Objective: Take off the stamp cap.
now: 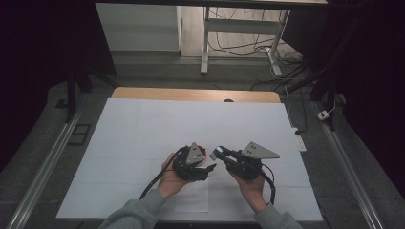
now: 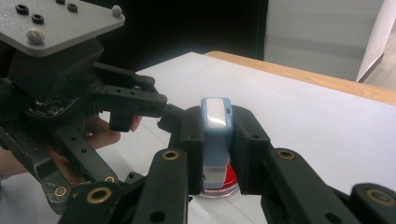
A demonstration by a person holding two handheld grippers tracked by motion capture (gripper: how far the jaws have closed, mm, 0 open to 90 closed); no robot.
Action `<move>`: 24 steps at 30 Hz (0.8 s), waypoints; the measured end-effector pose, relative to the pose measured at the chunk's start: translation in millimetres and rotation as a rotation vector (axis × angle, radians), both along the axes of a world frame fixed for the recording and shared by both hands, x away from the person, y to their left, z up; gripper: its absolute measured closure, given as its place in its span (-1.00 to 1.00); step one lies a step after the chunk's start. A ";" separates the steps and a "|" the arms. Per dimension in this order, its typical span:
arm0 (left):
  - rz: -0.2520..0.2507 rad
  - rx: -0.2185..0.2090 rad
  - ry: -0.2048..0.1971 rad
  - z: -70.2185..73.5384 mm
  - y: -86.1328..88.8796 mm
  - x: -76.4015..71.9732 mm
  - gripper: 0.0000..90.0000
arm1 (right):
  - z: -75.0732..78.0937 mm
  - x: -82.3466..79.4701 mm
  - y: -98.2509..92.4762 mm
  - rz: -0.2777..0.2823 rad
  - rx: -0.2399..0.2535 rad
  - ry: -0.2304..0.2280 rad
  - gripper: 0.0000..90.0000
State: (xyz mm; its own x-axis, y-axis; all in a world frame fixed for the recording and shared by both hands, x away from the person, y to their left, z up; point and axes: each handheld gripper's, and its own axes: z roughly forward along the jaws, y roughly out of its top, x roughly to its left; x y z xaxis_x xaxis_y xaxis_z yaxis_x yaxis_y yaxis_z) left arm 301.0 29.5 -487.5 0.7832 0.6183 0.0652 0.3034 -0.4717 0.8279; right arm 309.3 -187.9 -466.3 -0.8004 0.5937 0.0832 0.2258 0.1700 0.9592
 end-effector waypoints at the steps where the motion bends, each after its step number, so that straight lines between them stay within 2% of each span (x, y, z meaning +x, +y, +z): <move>1: 0.000 0.000 -0.001 -0.1 -0.5 0.2 -0.21 | 0.1 0.0 -0.2 -0.001 0.002 -0.001 0.68; 16: 0.003 0.010 -0.017 -2.7 -6.0 2.8 -0.10 | -1.2 -0.1 -0.2 -0.006 0.008 -0.001 0.68; 24: -0.003 0.012 -0.031 -3.1 -7.7 2.8 0.09 | -2.1 -0.1 0.0 -0.006 0.016 0.006 0.68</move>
State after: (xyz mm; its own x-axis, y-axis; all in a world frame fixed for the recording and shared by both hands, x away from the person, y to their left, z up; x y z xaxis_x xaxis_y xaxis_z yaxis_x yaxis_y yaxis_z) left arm 303.8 21.9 -490.6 0.7827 0.6147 0.0972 0.2760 -0.4829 0.8311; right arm 309.2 -187.9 -468.4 -0.7960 0.5974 0.0976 0.2327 0.1532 0.9604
